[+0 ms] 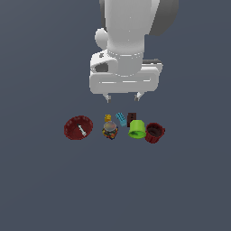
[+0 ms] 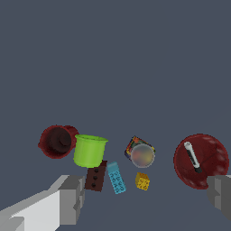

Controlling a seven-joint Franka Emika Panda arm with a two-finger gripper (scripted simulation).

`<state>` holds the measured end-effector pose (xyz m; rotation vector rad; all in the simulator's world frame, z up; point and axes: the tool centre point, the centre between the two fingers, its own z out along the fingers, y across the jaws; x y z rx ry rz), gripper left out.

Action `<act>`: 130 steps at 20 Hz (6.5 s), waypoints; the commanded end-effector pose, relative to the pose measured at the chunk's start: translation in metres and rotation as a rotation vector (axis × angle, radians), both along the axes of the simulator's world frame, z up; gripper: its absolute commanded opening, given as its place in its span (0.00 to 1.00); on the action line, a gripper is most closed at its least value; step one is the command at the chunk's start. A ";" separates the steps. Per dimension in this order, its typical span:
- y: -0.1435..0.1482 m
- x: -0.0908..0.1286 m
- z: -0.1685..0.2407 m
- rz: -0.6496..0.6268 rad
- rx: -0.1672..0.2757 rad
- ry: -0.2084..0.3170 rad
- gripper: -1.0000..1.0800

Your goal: Pick up a designated object from a clutter of objects.

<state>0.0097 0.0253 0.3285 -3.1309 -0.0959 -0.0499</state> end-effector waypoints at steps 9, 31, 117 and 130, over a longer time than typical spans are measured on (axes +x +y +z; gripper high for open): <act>0.011 0.003 0.000 0.007 0.015 -0.007 0.62; 0.079 0.028 -0.068 -0.218 0.038 0.223 0.62; 0.227 -0.026 -0.079 -0.643 -0.135 0.689 0.00; 0.234 -0.033 0.057 -0.642 -0.136 0.688 0.00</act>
